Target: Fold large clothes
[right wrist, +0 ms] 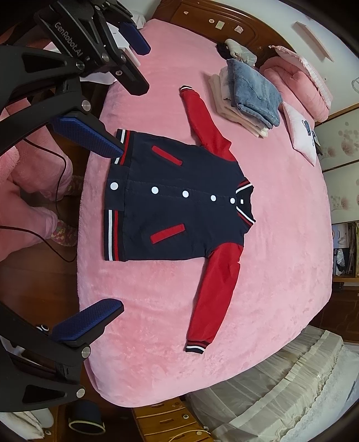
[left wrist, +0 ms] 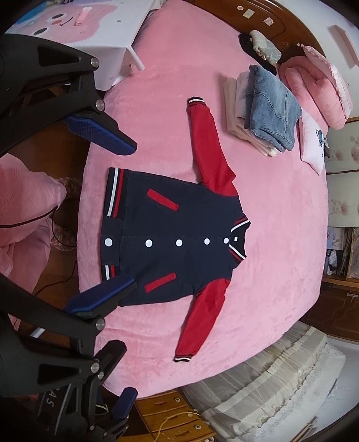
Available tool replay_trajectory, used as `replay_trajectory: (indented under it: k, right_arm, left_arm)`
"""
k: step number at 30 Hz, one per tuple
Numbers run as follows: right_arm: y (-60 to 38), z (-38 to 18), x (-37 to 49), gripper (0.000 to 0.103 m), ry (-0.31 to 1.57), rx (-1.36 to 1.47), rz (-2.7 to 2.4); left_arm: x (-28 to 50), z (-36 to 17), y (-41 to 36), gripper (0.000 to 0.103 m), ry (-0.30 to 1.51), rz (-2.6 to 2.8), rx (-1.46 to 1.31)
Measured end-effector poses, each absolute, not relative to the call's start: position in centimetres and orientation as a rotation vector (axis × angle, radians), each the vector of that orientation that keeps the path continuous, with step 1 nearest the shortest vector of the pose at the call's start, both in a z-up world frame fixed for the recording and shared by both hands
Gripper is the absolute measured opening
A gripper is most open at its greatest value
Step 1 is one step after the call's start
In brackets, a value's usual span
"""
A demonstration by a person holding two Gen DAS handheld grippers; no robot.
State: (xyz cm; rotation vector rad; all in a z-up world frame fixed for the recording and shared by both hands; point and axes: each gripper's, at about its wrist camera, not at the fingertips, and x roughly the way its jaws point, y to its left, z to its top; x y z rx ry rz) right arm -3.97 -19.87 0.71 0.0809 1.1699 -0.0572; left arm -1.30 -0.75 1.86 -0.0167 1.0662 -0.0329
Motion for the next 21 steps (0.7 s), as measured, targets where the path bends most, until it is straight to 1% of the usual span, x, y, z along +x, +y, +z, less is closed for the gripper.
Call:
replay_trajectory:
  k: [7, 21]
  right_arm:
    - [-20.2, 1.4, -4.0, 0.103, 1.156, 0.063, -0.058]
    - [-18.3, 1.3, -3.1, 0.103, 1.157, 0.035, -0.02]
  left_arm:
    - [-1.8, 2.0, -1.3, 0.088, 1.071, -0.012, 0.017]
    - [-1.5, 1.4, 1.5, 0.088, 1.113, 0.02, -0.053]
